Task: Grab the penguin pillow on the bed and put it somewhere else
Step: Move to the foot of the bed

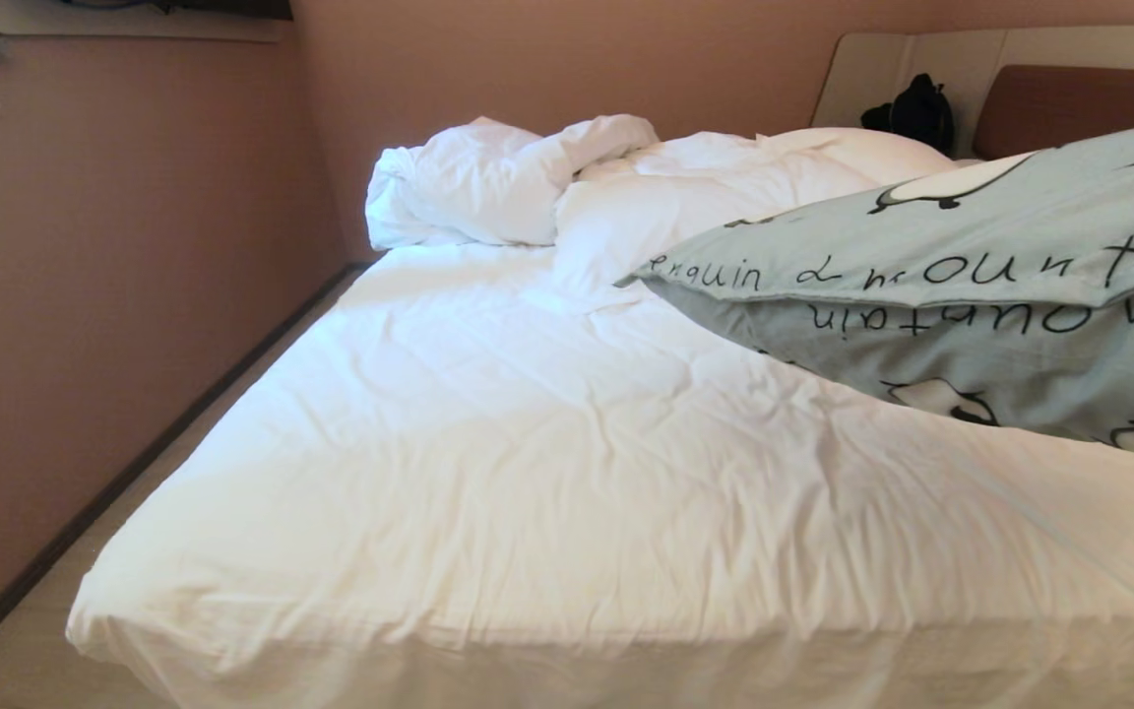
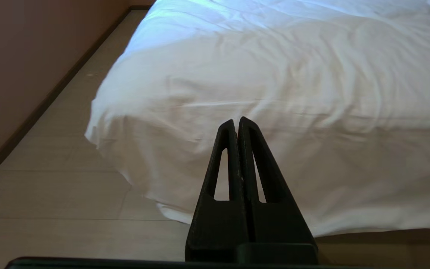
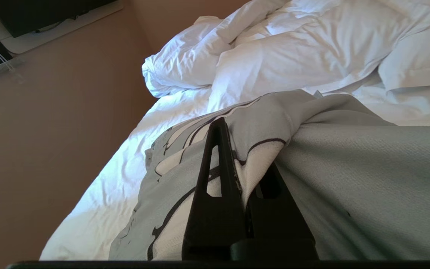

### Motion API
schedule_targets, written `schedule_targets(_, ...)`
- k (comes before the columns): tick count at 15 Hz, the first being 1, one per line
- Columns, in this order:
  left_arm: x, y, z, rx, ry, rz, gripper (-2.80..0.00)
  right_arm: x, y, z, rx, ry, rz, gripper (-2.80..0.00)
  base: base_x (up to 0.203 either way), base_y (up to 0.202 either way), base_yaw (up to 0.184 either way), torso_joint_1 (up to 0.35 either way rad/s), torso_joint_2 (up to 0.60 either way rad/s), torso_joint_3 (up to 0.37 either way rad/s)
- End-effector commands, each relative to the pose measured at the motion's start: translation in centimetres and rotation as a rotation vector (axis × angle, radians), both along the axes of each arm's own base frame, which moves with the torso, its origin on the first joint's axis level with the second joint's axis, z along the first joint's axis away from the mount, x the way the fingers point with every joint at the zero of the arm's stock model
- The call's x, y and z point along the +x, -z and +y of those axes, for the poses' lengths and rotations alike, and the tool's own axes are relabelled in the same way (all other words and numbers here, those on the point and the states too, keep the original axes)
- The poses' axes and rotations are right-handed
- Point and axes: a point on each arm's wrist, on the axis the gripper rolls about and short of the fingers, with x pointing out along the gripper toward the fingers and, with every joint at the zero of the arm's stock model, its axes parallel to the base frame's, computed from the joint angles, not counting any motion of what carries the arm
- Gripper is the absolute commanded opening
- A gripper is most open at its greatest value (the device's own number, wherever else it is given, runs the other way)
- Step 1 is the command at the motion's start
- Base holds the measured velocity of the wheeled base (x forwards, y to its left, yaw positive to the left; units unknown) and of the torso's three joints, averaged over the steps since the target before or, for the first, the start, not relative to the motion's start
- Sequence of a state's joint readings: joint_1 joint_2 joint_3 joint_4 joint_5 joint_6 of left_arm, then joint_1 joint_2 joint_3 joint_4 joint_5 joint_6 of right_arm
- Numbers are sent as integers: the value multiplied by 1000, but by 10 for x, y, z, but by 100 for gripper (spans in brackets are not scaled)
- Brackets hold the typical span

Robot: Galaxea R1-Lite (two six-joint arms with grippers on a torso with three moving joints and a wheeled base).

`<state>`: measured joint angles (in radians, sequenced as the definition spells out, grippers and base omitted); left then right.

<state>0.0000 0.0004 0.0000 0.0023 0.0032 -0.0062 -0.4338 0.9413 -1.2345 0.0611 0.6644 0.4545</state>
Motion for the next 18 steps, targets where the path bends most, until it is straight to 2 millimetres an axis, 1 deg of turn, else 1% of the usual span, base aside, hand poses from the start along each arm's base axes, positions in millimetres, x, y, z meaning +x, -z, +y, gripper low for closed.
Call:
schedule_targets(1, 0, 0, 0, -1, 0, 0, -280, 0, 0, 0, 0, -13, 2, -280, 0, 192, -1, 5, 2, 0)
schedule_targets(10, 0, 0, 0, 0, 0, 1, -280, -2, 1, 1, -3, -28, 4, -280, 0, 187, -1, 2, 2, 2)
schedule_targets(11, 0, 1, 0, 0, -1, 2, -280, -1, 2, 1, -1, -30, 8, -280, 0, 89, 1, 5, 2, 4)
schedule_targets(18, 0, 0, 0, 0, 0, 0, -280, 4, 3, -1, 1, -48, 22, -280, 0, 0, 0, 0, 0, 0)
